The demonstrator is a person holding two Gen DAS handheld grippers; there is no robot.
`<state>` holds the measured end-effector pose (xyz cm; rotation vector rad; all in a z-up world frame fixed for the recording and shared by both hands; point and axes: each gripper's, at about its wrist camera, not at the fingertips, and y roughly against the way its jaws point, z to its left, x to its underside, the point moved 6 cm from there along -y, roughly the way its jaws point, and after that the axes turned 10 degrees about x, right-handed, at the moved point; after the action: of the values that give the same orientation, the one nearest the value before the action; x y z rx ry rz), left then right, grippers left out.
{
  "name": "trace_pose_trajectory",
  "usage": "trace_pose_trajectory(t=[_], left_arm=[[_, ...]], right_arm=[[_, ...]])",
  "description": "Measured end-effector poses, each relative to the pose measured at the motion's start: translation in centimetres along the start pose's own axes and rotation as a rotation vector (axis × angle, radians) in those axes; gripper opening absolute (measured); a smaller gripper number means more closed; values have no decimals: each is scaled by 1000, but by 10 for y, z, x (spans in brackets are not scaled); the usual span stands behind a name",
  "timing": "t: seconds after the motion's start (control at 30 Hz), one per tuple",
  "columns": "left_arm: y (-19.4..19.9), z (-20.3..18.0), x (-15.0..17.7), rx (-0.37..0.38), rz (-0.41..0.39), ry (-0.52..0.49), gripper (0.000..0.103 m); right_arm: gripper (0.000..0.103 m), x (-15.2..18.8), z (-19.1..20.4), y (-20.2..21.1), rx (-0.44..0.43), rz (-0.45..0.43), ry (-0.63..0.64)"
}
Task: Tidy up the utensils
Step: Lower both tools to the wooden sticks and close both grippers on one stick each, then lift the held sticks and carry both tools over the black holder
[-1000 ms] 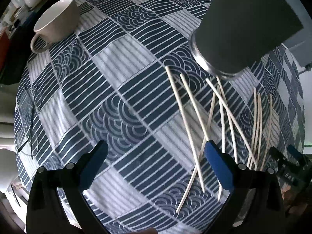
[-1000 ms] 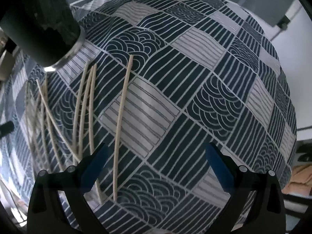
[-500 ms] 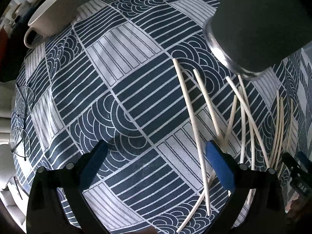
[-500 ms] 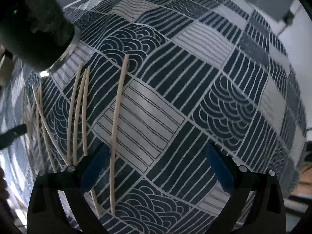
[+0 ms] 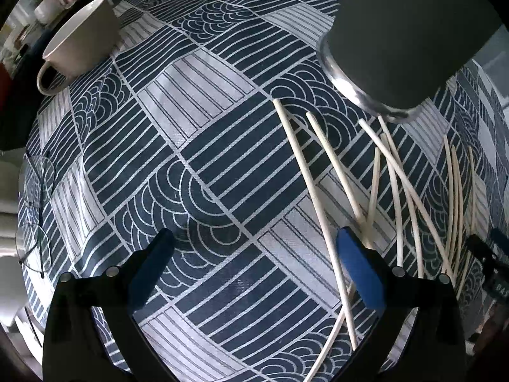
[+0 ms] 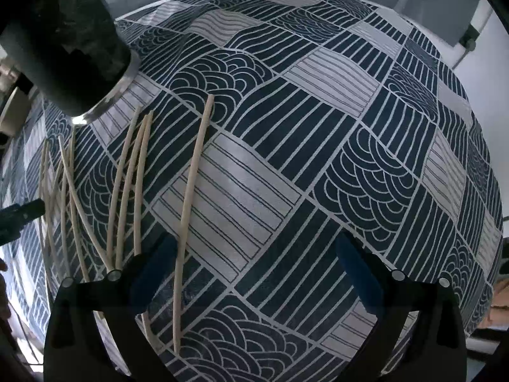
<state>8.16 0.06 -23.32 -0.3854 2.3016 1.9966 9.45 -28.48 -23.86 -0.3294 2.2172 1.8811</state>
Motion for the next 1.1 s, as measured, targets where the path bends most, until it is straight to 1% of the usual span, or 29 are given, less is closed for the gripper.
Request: trace_pose_trajectory(t=[0.03, 0.1, 0.13, 0.17, 0.2, 0.23, 0.27, 0.3, 0.33, 0.37, 0.43, 0.53, 0.6, 0.7, 0.87, 0.97, 1.1], left_arm=[[2, 2, 2, 4, -9, -9, 97], [9, 2, 4, 6, -22, -30, 89], [12, 6, 5, 7, -27, -35, 82], [14, 12, 6, 8, -31, -34, 72], [17, 16, 7, 8, -35, -27, 65], [21, 22, 9, 6, -39, -13, 53], [24, 28, 11, 2, -42, -5, 38], [27, 34, 13, 5, -42, -1, 33], [29, 39, 14, 10, -39, 0, 23], [30, 44, 15, 12, -36, 4, 10], [33, 54, 18, 15, -33, 18, 5], [36, 63, 21, 42, -15, 28, 5], [37, 71, 24, 87, 7, 74, 4], [42, 89, 26, 110, -5, 116, 4], [57, 100, 29, 154, -32, 147, 4], [68, 98, 24, 155, -53, 139, 4], [89, 96, 8, 151, -96, 115, 4]], right_arm=[[92, 3, -1, 2, -2, -4, 7], [76, 4, -7, 8, -3, -18, 12], [56, 6, -13, 12, -3, -32, 7], [32, 7, -16, 14, -3, -39, 5], [22, 3, -16, 16, -4, -39, 7], [11, 4, -20, 16, -1, -38, 13], [8, 4, -23, 16, -5, -36, 21], [8, 3, -25, 16, -3, -32, 28], [5, 4, -26, 15, 3, -27, 36], [4, 3, -28, 14, 5, -21, 35], [4, 2, -34, 13, -1, -3, 23], [4, 4, -41, 14, -35, 22, 0], [4, 7, -43, 15, -64, 31, -12], [4, 10, -44, 25, -115, 18, -34], [4, 1, -36, 47, -189, -41, -42], [4, -9, -26, 63, -227, -93, -28], [4, -23, -15, 80, -260, -152, -5]])
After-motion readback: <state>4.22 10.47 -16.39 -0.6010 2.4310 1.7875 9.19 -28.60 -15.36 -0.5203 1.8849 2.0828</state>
